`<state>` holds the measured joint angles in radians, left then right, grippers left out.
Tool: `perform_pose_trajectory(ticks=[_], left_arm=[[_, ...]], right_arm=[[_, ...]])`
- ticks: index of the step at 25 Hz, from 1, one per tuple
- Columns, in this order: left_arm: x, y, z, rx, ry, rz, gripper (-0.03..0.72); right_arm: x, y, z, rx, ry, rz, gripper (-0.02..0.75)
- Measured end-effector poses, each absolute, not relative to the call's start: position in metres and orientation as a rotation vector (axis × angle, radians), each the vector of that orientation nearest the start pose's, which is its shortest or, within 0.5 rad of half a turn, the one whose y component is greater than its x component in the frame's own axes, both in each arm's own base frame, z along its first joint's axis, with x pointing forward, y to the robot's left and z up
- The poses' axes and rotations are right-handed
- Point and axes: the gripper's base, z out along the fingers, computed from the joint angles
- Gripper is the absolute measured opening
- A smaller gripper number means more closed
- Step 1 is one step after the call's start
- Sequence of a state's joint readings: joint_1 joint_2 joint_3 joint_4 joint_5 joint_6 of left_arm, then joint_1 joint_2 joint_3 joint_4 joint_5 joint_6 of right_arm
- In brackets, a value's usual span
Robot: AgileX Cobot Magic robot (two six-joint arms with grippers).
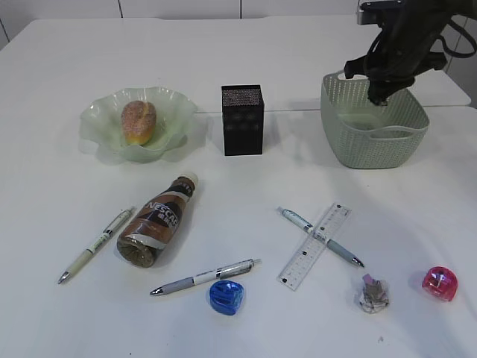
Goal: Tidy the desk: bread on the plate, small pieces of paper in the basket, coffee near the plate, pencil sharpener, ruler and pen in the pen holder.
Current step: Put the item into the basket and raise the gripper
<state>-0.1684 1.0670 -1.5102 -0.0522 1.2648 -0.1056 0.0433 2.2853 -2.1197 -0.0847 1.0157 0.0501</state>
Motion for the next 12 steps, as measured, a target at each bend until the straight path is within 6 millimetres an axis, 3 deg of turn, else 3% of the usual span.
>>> perform_pose_trajectory(ticks=[1,5,8,12], left_arm=[[0.1669,-0.033,0.4738,0.08,2.311,-0.205,0.401],[0.1669,-0.033,0.4738,0.08,2.311,-0.205,0.401],[0.1669,-0.033,0.4738,0.08,2.311,-0.205,0.401],[0.1669,-0.033,0.4738,0.08,2.311,-0.205,0.401]], right_arm=[[0.5074,0.0154,0.2327,-0.027,2.661,-0.08,0.255],[0.5075,0.0154,0.2327,-0.021,2.659,-0.078,0.475],[0.5066,0.0155,0.2323,0.001,2.671,-0.072,0.53],[0.5011,0.0157,0.2342,0.029,2.732,-0.064,0.543]])
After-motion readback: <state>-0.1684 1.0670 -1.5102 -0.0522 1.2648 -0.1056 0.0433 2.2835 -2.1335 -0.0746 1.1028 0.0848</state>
